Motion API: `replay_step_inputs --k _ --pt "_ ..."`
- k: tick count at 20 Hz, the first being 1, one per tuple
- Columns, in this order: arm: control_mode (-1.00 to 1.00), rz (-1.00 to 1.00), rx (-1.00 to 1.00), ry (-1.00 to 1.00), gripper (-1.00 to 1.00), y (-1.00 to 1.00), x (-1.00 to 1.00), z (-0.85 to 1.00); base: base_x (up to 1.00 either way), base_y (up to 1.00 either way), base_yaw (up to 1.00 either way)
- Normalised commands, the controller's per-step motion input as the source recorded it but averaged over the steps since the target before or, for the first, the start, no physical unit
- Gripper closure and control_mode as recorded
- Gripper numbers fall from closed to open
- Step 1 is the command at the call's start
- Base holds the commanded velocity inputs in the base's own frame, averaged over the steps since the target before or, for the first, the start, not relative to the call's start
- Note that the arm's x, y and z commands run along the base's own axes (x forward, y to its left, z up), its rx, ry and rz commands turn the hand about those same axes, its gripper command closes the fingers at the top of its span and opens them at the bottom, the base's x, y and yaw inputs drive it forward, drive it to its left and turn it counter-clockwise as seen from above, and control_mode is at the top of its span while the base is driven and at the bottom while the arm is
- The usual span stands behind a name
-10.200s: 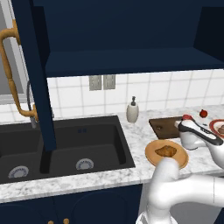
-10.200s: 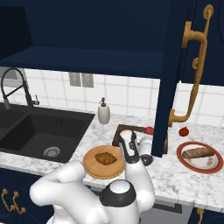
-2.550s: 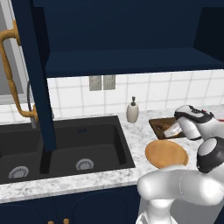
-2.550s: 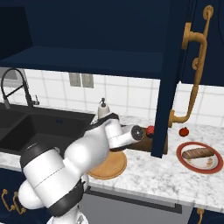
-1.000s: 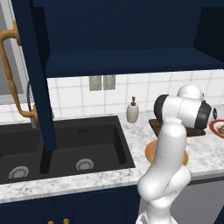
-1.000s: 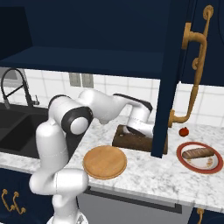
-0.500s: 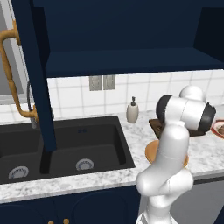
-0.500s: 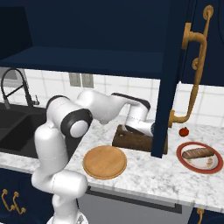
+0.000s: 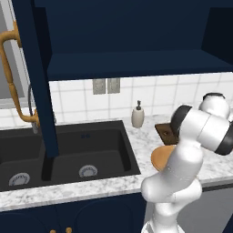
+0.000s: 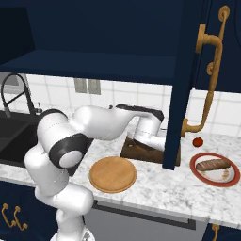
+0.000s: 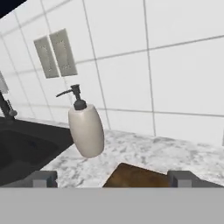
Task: From the different types of pastries on the counter, select a croissant and place it on the cutting board. Then retrieve a jar of jam from the cabinet and place it alongside the croissant on the cutting board.
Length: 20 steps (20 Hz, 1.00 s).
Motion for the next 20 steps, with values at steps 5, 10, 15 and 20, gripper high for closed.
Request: replay_step_inputs --k 5,10,15,20 --pt "-1.0 -0.04 0.1 -0.08 -1.0 0.97 -0.98 0.87 0.0 0.0 0.0" --pt "-1.0 -0.19 0.0 0.0 -1.0 0.89 -1.0 0.82 0.0 0.0 0.0" --pt "-1.0 -0.34 0.0 0.0 -1.0 0.17 -1.0 0.62 0.0 0.0 0.0" --pt "-1.0 -0.22 -0.12 0.0 -1.0 -0.61 -1.0 0.21 0.0 0.0 0.0"
